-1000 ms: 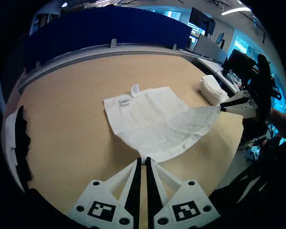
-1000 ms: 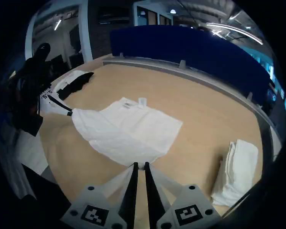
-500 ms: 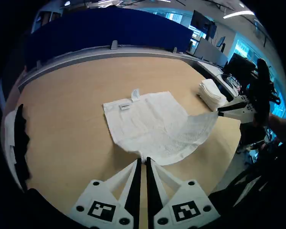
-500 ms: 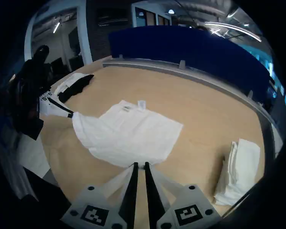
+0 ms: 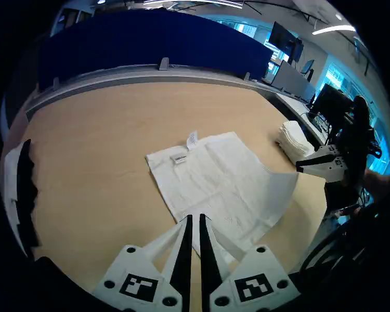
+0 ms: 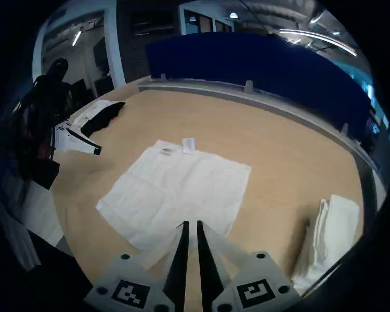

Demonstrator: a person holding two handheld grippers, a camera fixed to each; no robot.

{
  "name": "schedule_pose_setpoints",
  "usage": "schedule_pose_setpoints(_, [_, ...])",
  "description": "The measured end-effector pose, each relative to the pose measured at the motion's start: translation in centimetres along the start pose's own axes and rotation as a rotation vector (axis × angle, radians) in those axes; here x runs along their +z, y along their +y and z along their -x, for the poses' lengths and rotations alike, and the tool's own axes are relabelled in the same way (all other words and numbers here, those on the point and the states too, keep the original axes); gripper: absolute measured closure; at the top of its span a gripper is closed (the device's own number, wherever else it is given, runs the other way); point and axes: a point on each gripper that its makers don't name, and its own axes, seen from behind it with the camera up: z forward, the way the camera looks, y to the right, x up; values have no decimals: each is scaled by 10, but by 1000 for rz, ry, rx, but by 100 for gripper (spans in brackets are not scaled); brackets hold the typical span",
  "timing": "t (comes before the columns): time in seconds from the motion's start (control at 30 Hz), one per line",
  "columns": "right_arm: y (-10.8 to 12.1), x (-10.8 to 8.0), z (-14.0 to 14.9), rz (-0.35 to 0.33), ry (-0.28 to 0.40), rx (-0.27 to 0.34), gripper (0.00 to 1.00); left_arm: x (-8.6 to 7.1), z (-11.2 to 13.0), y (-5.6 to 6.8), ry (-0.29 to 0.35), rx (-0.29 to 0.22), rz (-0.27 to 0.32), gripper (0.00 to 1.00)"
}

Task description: Fold towel

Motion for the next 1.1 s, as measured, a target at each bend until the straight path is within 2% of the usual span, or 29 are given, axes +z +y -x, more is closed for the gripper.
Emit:
schedule_pose_setpoints(0.67, [9,-3,2,42,-1,-6,89,-2,3,2,-8,33,-1,91])
schedule_pose_setpoints(0.7, [10,-3,2,48,-1,-7,88,-2,4,2,-10,35,-4,91])
schedule_pose_setpoints(0.77, [14,-2,3,64,-2,-7,80,-2,7,0,-19,38,-13,91])
schedule_pose_setpoints(0.9, [18,-2,5,87,-8,-4,39,-3,12,1,-34,43,-12,63])
schedule_pose_setpoints(1.03, [18,-4,6,92,-2,-6,21,-4,15,6,-39,47,6,35])
schedule_pose_setpoints(1.1, [17,-5,6,90,-1,-7,18,-4,16,8,-39,51,11,22])
